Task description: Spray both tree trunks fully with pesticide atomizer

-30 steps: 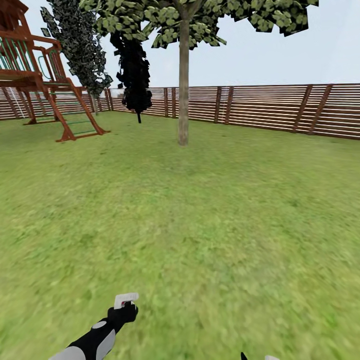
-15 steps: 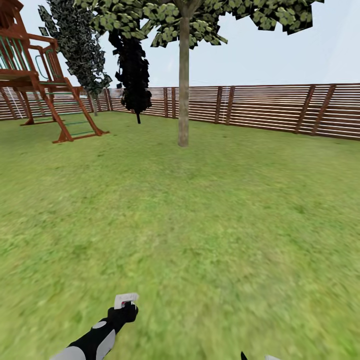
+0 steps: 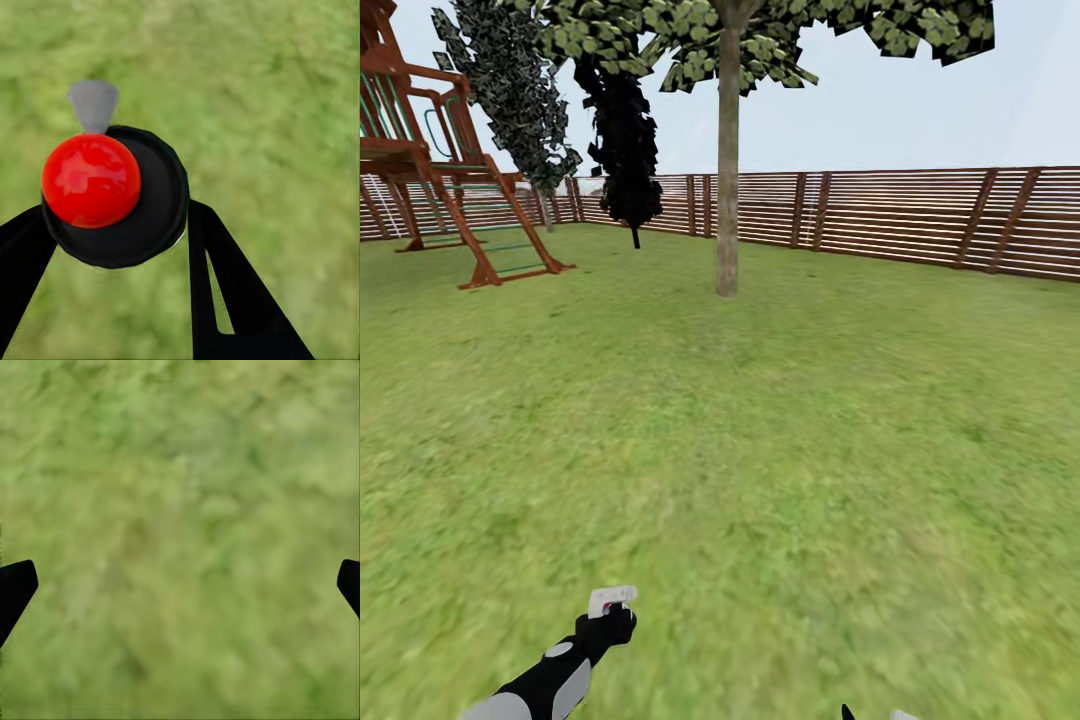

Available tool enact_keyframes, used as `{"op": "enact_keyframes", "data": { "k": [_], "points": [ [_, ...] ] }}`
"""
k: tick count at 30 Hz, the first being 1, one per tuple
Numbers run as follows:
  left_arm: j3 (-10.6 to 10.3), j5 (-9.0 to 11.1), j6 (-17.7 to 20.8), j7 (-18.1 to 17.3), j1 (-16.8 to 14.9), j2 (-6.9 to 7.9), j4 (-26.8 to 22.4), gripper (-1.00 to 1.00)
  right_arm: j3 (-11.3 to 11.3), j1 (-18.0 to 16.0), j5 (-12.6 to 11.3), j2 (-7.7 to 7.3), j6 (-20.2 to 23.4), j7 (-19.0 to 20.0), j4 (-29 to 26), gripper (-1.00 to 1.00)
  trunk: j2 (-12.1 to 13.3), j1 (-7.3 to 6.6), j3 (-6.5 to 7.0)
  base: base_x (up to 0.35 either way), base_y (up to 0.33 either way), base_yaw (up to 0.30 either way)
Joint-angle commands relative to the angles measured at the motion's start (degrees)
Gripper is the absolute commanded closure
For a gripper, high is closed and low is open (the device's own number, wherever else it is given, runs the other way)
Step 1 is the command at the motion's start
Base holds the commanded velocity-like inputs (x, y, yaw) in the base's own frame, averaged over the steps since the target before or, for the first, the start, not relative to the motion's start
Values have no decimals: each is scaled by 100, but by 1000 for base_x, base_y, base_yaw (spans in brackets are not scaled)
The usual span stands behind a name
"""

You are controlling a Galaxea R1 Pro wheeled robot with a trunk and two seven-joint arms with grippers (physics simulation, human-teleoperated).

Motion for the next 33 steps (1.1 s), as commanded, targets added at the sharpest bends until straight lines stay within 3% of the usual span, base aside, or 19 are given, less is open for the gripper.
{"op": "enact_keyframes", "data": {
  "k": [1, 33],
  "points": [
    [0, 0, 0, 0, 0, 0, -1, 100, 0, 0, 0, 0, 0, 3, 0, -100, 0, 0, 0, 337, 0, 0],
    [-11, -36, 0, -2, 0, -21, 9, 100, 0, 0, 0, 0, 0, 1, 0, -100, 0, 0, 0, 337, 0, 0]
  ]
}}
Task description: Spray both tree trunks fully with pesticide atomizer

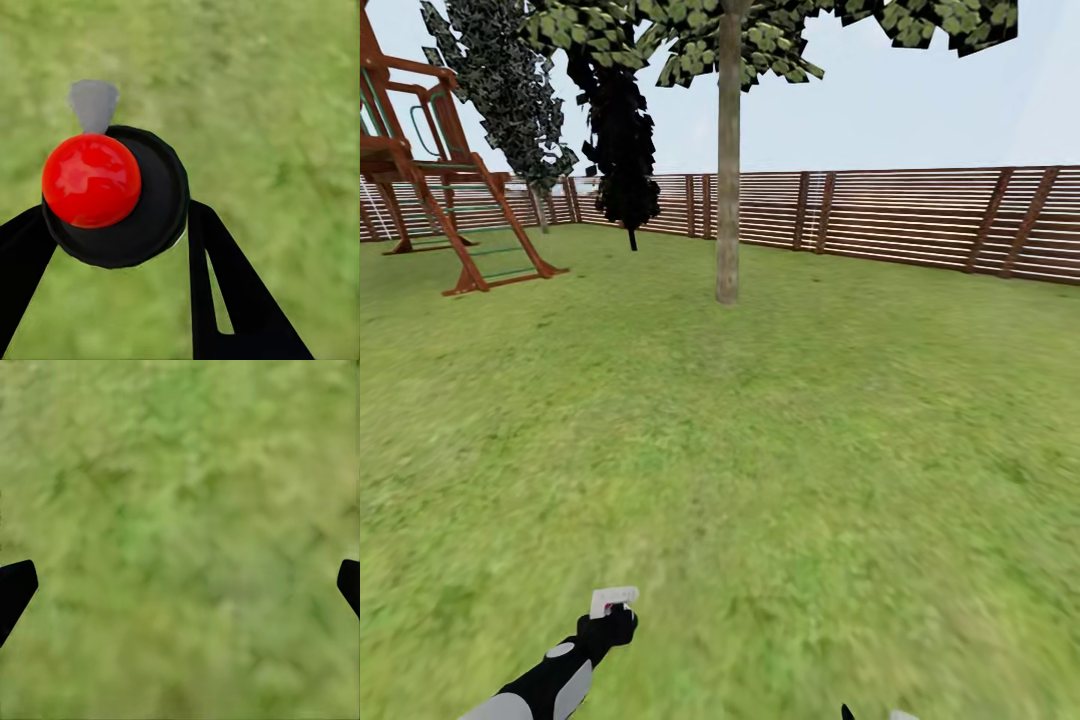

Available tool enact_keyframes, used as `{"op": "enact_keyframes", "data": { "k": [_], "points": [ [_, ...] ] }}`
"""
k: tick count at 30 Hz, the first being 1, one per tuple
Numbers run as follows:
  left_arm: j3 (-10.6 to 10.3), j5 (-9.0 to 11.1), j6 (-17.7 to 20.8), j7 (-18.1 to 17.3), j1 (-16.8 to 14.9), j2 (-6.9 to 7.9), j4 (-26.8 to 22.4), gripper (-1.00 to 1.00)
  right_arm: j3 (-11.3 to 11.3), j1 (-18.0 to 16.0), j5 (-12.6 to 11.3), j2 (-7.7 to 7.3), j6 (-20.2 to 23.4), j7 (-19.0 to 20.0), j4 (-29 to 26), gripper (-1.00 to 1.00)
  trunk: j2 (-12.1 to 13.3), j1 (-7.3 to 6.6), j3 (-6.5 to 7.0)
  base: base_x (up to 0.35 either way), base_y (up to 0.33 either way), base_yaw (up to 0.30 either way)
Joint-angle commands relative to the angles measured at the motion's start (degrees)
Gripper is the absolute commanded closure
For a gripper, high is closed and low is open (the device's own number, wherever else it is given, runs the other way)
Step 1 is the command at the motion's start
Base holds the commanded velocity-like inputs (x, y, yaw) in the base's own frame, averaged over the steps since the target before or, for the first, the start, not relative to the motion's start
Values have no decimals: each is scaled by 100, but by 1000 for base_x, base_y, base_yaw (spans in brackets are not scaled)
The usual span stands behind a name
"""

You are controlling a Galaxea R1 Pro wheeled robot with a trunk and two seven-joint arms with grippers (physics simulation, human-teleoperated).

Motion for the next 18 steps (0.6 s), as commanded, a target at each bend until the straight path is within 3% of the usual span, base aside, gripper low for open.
{"op": "enact_keyframes", "data": {
  "k": [1, 18],
  "points": [
    [1, 5, 0, 1, 0, 2, 0, 100, 0, 0, 0, 0, 0, 0, 0, -100, 0, 0, 0, 337, 0, 0],
    [14, 28, 0, 0, 0, 24, -15, 100, 0, 0, 0, 0, 0, -4, 0, -100, 0, 0, 0, 337, 0, 0]
  ]
}}
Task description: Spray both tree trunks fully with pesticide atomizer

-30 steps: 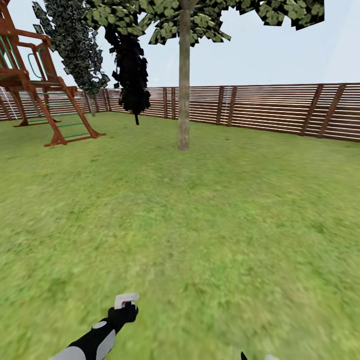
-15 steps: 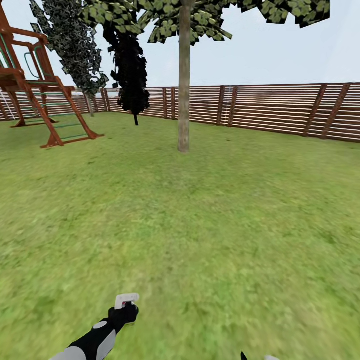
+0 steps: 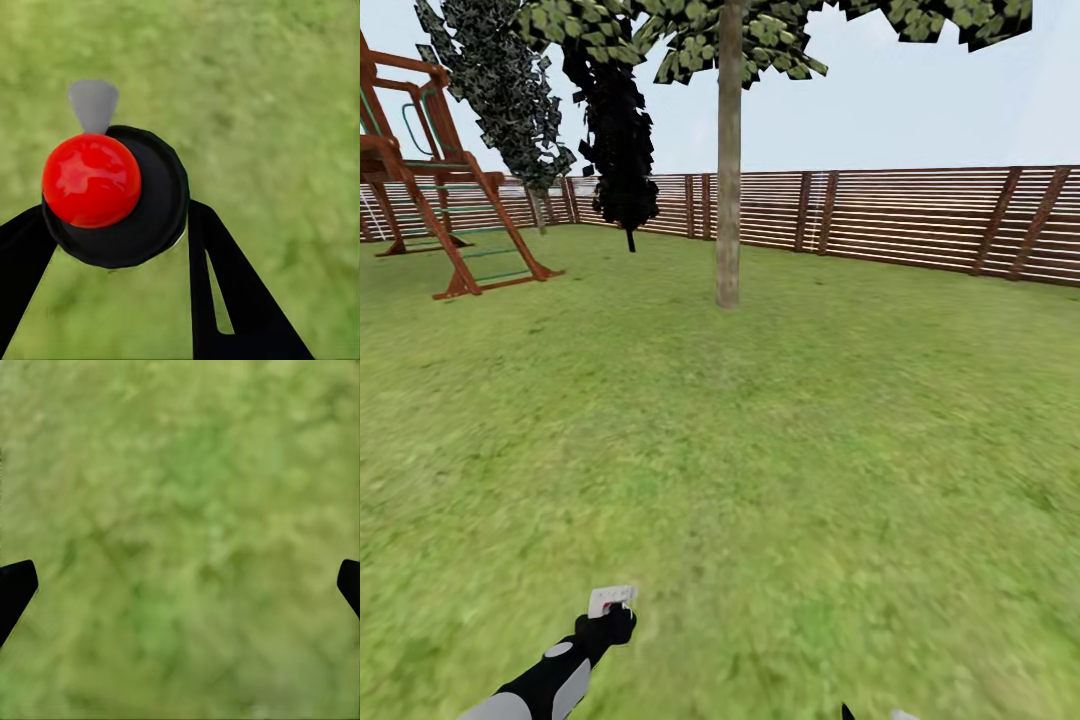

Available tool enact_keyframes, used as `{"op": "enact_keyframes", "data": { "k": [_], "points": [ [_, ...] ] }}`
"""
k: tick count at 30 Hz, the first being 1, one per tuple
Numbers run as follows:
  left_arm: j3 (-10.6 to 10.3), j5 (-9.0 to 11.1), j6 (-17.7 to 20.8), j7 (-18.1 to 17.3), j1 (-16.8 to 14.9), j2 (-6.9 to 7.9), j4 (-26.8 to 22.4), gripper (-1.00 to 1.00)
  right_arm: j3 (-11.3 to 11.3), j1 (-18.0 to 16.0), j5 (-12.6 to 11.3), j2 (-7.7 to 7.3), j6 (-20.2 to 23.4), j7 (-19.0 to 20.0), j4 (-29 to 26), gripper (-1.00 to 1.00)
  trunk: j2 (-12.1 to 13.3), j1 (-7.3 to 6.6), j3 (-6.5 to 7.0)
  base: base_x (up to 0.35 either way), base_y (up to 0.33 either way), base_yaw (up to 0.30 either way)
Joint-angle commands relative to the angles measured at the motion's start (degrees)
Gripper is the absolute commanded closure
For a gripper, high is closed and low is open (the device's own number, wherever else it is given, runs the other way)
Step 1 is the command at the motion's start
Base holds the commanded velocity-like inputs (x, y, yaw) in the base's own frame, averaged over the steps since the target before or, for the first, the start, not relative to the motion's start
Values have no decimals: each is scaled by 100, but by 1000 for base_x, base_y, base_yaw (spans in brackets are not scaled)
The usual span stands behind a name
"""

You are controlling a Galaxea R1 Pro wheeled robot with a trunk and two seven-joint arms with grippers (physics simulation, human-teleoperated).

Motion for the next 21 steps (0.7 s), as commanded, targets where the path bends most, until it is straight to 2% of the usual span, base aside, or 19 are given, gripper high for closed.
{"op": "enact_keyframes", "data": {
  "k": [1, 21],
  "points": [
    [3, 4, 0, -4, 0, 3, -3, 100, 0, 0, 0, 0, 0, 1, 0, -100, 0, 0, 0, 337, 0, 0],
    [-3, 8, 0, -7, 0, 3, -5, 100, 0, 0, 0, 0, 0, 2, 0, -100, 0, 0, 0, 337, 0, 0]
  ]
}}
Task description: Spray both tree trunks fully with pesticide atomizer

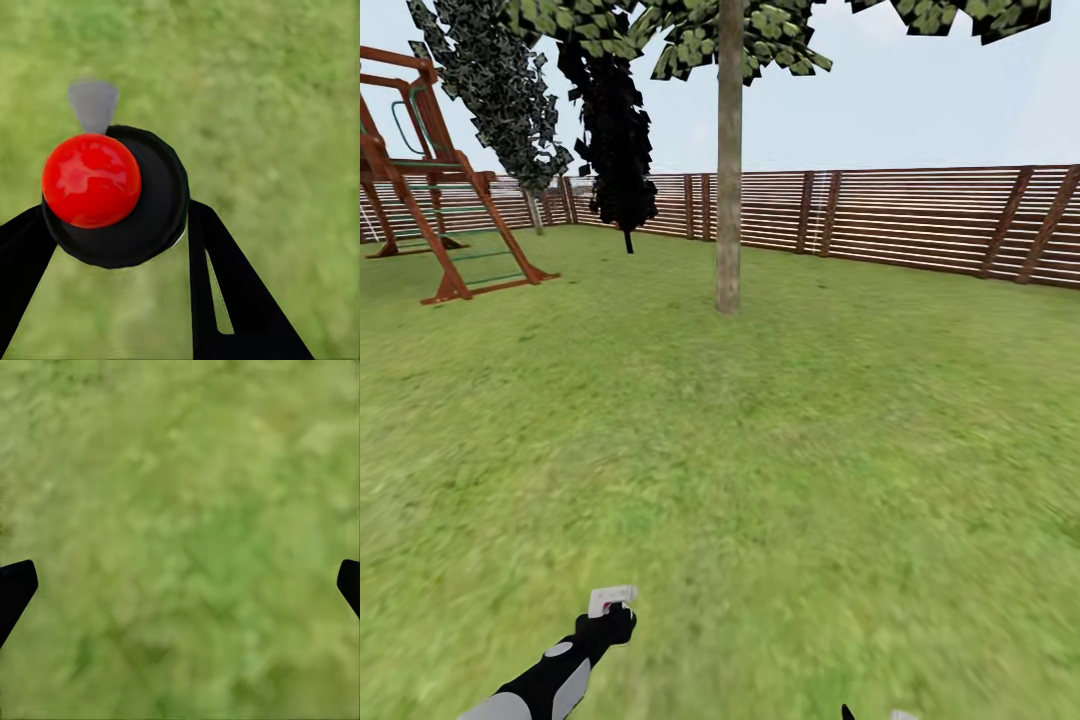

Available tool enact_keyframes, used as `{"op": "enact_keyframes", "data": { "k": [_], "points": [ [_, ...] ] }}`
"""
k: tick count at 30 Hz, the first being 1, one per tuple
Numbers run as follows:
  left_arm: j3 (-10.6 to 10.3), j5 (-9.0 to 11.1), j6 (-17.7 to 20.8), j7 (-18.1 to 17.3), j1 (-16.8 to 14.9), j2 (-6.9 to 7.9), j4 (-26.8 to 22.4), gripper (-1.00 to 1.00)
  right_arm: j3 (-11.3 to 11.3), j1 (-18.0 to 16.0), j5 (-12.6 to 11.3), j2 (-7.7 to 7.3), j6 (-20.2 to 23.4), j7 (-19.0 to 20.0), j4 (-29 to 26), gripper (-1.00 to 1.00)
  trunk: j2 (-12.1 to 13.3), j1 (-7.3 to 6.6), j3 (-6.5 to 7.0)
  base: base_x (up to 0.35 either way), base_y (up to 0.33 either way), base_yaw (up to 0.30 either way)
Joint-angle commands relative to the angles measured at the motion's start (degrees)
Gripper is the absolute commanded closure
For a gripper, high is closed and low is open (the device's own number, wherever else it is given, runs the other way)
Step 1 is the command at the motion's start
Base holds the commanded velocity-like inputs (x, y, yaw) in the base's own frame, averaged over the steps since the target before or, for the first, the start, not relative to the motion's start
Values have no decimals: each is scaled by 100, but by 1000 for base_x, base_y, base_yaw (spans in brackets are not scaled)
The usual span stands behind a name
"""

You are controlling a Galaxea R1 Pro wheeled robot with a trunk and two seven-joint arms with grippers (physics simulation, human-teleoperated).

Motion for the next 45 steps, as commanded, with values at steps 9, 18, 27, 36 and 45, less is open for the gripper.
{"op": "enact_keyframes", "data": {
  "k": [9, 18, 27, 36, 45],
  "points": [
    [0, -5, 0, 7, 0, 3, -1, 100, 0, 0, 0, 0, 0, 5, 0, -100, 0, 0, 0, 337, 0, 0],
    [8, -4, 0, 8, 0, 10, -1, 100, 0, 0, 0, 0, 0, 1, 0, -100, 0, 0, 0, 337, 0, 0],
    [7, -1, 0, 8, 0, 11, -1, 100, 0, -3, 0, 0, 0, 3, 0, -100, 0, 0, 0, 337, 0, 0],
    [9, -4, 0, 8, 0, 12, -1, 100, 0, 0, 0, 0, 0, 3, 0, -100, 0, 0, 0, 337, 0, 0],
    [6, -8, 0, 8, 0, 12, 1, 100, 0, 0, 0, 0, 0, 2, 0, -100, 0, 0, 0, 337, 0, 0]
  ]
}}
